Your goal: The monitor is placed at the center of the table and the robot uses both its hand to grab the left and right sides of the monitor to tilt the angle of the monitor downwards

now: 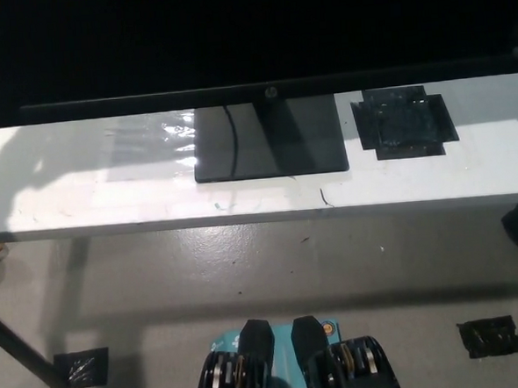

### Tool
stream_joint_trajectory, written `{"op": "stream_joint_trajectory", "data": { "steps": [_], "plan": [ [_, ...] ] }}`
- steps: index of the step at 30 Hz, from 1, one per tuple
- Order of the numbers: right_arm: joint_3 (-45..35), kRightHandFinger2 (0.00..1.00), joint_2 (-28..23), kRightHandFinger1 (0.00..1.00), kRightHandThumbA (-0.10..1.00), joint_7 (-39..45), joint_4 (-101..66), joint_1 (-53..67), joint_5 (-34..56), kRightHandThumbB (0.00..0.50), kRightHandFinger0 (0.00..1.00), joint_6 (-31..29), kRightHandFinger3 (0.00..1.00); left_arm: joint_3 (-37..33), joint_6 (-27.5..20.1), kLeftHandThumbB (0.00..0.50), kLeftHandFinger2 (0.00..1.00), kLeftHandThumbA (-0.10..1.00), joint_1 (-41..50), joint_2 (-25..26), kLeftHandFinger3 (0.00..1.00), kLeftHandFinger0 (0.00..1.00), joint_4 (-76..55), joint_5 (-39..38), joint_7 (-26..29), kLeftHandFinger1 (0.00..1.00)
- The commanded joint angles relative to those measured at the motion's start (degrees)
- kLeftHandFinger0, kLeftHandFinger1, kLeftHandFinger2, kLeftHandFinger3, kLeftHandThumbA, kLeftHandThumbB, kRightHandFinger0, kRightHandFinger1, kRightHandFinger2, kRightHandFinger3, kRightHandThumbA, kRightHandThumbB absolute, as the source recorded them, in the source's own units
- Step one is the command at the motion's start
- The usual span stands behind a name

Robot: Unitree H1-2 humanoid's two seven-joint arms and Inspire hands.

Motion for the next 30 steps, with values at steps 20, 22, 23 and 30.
{"op": "stream_joint_trajectory", "data": {
  "steps": [20, 22, 23, 30],
  "plan": [
    [18.1, 1.0, 5.32, 1.0, 0.56, -33.27, 2.85, -8.76, -21.15, 0.5, 1.0, -2.58, 1.0, -31.1, -12.09, 0.5, 1.0, 0.83, -19.2, 1.38, 1.0, 1.0, 21.85, 29.77, 21.87, 1.0],
    [18.35, 1.0, 5.36, 1.0, 0.56, -33.6, 3.05, -8.83, -21.14, 0.5, 1.0, -2.67, 1.0, -32.06, -12.3, 0.5, 1.0, 0.83, -19.47, 1.32, 1.0, 1.0, 22.46, 29.48, 22.53, 1.0],
    [18.43, 1.0, 5.38, 1.0, 0.56, -33.74, 3.15, -8.85, -21.15, 0.5, 1.0, -2.71, 1.0, -32.41, -12.41, 0.5, 1.0, 0.83, -19.59, 1.28, 1.0, 1.0, 22.75, 29.4, 22.81, 1.0],
    [18.71, 1.0, 5.4, 1.0, 0.62, -36.46, 3.76, -8.37, -21.34, 0.5, 1.0, -3.37, 1.0, -37.25, -13.09, 0.48, 1.0, 0.81, -20.69, 2.84, 1.0, 1.0, 27.14, 32.06, 29.08, 1.0]
  ]
}}
